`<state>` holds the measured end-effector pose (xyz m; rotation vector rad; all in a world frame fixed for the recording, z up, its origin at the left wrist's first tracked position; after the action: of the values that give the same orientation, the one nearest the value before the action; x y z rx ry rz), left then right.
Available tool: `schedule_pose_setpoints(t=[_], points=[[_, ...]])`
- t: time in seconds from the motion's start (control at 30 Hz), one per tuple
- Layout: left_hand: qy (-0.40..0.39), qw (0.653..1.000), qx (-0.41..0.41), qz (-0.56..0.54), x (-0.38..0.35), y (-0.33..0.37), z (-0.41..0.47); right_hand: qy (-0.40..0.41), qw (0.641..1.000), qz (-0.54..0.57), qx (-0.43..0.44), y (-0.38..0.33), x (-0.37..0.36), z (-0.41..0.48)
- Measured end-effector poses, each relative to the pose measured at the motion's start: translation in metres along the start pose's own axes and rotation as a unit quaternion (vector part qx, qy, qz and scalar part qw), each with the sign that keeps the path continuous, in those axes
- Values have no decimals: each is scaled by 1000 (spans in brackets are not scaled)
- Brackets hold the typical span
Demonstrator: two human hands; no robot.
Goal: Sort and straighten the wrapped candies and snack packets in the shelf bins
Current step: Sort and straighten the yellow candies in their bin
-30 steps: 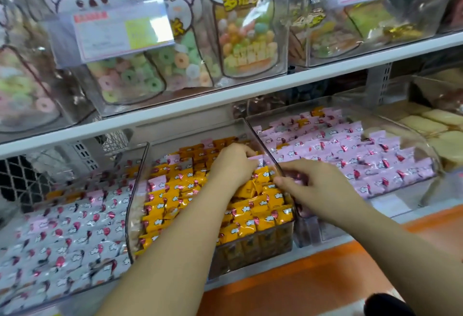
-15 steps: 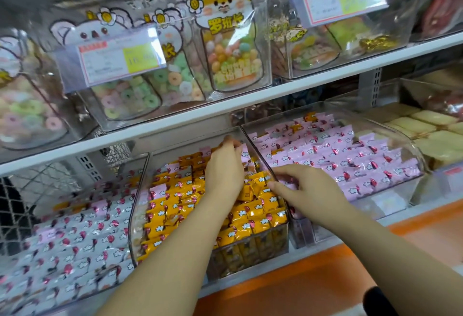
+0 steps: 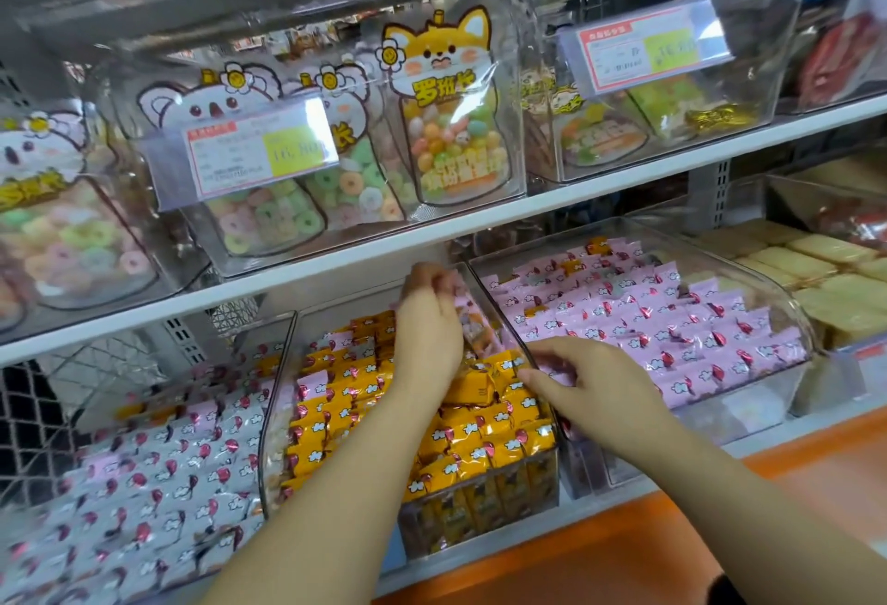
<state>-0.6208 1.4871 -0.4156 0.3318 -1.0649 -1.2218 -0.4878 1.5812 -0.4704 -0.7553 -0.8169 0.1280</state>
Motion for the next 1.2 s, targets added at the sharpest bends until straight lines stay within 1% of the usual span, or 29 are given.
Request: schedule_pose_setpoints(t=[0.03,0.07,0.17,0.23,0.3,0.33,0.37,0.43,0.47,0.5,0.53,0.57,0.6,0.63,0.67,0.73,0.8,0.83,0.9,0.97,1.0,1.03,1.1,1.17,1.2], points=[[52,998,-18,-37,13,7,-4,1,1000,0,-1,0,0,0],[85,993,-33,-72,23,14,-10,8,1000,4,-3,-1,0,0],[124,979,-60,-148,40,29,-31,48,996,69,1,-11,7,-1],[141,968,-54,-202,45,31,-43,64,992,111,21,-26,12,-3],[141,957,-16,-253,44,26,-49,63,988,138,38,-37,13,-6],[129,954,9,-271,40,23,-49,66,987,141,46,-40,14,-7],[109,952,33,-283,35,20,-48,78,986,140,49,-41,17,-8],[41,955,60,-287,23,18,-43,131,982,135,36,-34,29,-9],[-4,964,59,-259,17,17,-41,162,978,128,20,-26,37,-8],[-43,978,43,-198,13,14,-40,187,975,117,-1,-19,45,-9],[-71,991,14,-111,10,7,-38,206,974,92,-21,-11,51,-9],[-86,996,-20,-11,9,-2,-38,220,974,47,-34,-4,55,-9],[-94,991,-44,80,9,-12,-38,228,973,-20,-41,2,59,-9],[-98,982,-56,149,9,-23,-39,229,968,-89,-48,8,60,-8],[-100,975,-52,190,11,-33,-39,221,962,-149,-61,15,59,-7],[-116,970,-14,214,13,-51,-40,192,953,-215,-94,29,53,-6],[-148,964,17,219,13,-63,-42,172,949,-240,-107,35,47,-6],[-170,960,30,223,13,-67,-43,170,949,-246,-97,35,45,-6],[-209,951,48,223,14,-71,-45,198,948,-242,-54,24,46,-6],[-228,949,57,209,18,-69,-46,231,947,-224,-2,3,48,-6],[-229,952,57,194,20,-67,-46,230,950,-208,22,-9,46,-6],[-228,956,55,175,21,-64,-45,213,958,-188,41,-20,40,-6],[-233,959,40,156,23,-58,-44,143,977,-149,57,-32,20,-8],[-258,952,23,164,22,-56,-45,84,987,-125,61,-34,2,-10],[-274,947,21,168,22,-57,-47,70,989,-116,58,-33,-3,-9]])
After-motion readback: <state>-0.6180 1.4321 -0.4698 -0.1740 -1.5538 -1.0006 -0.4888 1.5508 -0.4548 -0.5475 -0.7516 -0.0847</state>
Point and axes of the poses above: each hand's wrist, its own z-axis towards the middle knuckle, its own x-axis out of the back of the hand, y = z × x, the point moved 9 cm from there along z, towards the middle knuckle, and after that the axes turned 9 degrees about y, right-handed, at the moved point
